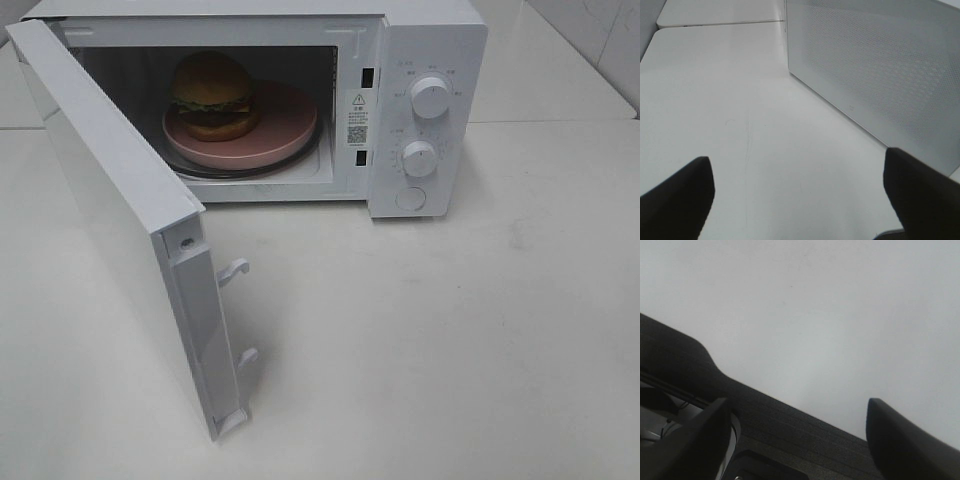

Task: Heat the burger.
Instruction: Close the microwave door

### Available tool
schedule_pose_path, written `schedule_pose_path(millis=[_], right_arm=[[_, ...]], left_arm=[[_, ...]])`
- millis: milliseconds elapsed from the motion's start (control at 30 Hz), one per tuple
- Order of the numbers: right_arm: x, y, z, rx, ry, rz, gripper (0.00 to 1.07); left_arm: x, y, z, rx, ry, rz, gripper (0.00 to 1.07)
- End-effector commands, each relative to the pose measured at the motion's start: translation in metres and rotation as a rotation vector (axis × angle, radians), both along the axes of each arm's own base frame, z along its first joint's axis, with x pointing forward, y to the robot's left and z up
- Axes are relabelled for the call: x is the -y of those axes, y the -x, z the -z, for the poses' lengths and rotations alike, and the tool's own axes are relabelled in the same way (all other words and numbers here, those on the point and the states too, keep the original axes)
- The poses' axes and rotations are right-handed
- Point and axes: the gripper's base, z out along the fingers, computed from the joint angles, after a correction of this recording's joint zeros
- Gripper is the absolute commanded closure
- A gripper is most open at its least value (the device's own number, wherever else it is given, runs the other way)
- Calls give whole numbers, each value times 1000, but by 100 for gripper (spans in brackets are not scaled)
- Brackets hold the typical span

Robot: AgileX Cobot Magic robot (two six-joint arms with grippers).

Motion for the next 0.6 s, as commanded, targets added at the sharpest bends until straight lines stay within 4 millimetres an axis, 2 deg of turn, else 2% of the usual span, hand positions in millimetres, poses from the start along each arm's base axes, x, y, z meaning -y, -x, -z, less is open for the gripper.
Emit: schedule_pose_path(millis=[33,333,600], right_arm=[[7,4,4,24,-24,84,35],[21,25,12,199,-133,279,35],[25,47,9,381,-197,371,35]], left_arm=[[0,2,0,30,5,0,23],[0,2,0,30,5,0,23],[0,2,0,30,5,0,23]])
